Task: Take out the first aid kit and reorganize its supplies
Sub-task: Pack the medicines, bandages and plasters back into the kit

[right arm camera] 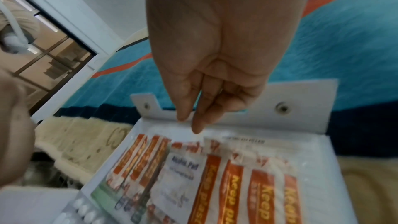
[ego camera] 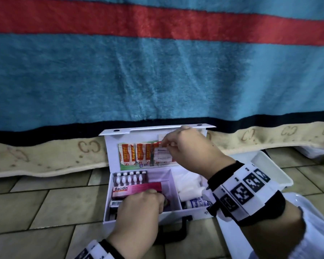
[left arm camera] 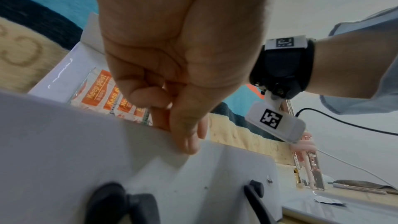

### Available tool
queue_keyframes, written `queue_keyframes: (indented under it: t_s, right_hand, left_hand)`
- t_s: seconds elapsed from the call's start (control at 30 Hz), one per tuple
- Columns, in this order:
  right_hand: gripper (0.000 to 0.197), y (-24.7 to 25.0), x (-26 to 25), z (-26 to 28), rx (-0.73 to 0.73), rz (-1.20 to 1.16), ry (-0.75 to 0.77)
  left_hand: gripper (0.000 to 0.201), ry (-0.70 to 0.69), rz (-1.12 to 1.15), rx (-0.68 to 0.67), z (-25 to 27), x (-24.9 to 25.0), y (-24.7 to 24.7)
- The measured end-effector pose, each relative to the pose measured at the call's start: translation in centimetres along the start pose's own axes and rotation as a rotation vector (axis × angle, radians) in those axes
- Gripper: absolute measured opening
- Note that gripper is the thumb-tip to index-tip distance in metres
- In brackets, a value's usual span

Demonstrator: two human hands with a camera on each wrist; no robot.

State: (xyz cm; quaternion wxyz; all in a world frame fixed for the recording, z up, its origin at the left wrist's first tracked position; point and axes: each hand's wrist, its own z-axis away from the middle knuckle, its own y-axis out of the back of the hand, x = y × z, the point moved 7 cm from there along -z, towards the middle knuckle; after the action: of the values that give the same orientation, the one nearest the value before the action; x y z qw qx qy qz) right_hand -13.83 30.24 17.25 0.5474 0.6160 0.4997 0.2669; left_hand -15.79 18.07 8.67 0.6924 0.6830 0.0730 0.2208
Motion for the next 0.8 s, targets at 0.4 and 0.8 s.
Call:
queue_keyframes:
  t_s: [0.4, 0.8]
  right_hand:
    - [0.015, 7.4, 16.9, 17.2, -0.070, 0.048, -0.620]
    - [0.044, -2.3, 23.1, 25.8, -0.484, 0.272, -0.935]
  left_hand:
    - [0.017, 0.029, -0.100, -0.009, 0.2, 0.5, 0.1]
    - [0.021, 0.015, -0.031, -0.009, -0.9, -0.4, -0.7]
